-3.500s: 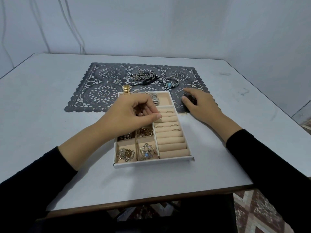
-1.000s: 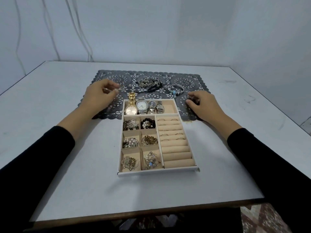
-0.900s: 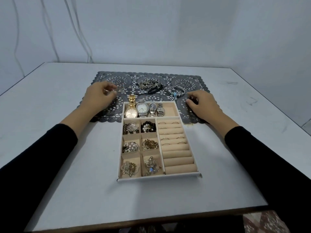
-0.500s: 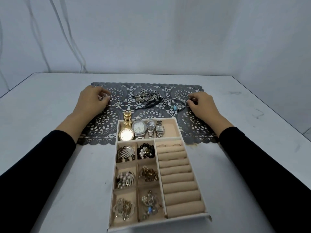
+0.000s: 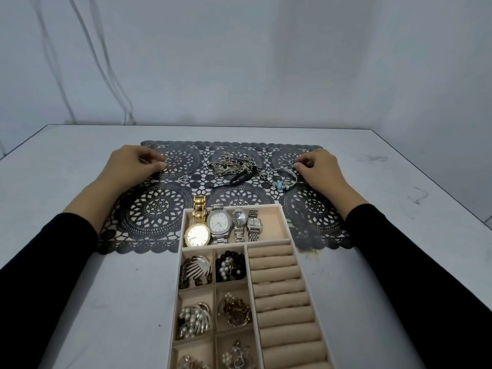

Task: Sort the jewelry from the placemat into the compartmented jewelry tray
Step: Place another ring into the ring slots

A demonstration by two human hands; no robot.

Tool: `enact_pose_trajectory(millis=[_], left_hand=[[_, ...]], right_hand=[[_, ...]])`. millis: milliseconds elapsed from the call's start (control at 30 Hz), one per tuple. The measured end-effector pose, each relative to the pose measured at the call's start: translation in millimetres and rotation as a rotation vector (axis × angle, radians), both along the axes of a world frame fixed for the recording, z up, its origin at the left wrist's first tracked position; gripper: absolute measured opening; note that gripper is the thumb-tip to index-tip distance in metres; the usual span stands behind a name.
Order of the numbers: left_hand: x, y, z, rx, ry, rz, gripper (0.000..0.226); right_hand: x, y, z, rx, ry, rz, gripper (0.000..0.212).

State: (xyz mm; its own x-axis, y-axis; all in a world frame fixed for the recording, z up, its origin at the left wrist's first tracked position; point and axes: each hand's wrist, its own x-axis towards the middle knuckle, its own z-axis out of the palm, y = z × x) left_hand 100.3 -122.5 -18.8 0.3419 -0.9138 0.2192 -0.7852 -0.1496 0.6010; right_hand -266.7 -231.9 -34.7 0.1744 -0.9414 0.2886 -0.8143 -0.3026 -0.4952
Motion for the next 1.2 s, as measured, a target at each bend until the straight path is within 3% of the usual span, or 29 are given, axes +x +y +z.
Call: enact_pose_trajectory(millis=[367,633,1200], left_hand=[[2,-7,5,0.049,0.033,-0.012,0.020],[-4,-9,-5,-0.050,-0.015,-0.123,0.014],[-6,-6,-12,-0.184,0.070,-0.081,0.006]], right_hand=[[10,-4,7,0.033,-0.053,0.057,0.016],[15,-12,10,0.094,-0.055,0.087,0.012],[0,-11,4,0.058,-0.308,0.069,0.008]])
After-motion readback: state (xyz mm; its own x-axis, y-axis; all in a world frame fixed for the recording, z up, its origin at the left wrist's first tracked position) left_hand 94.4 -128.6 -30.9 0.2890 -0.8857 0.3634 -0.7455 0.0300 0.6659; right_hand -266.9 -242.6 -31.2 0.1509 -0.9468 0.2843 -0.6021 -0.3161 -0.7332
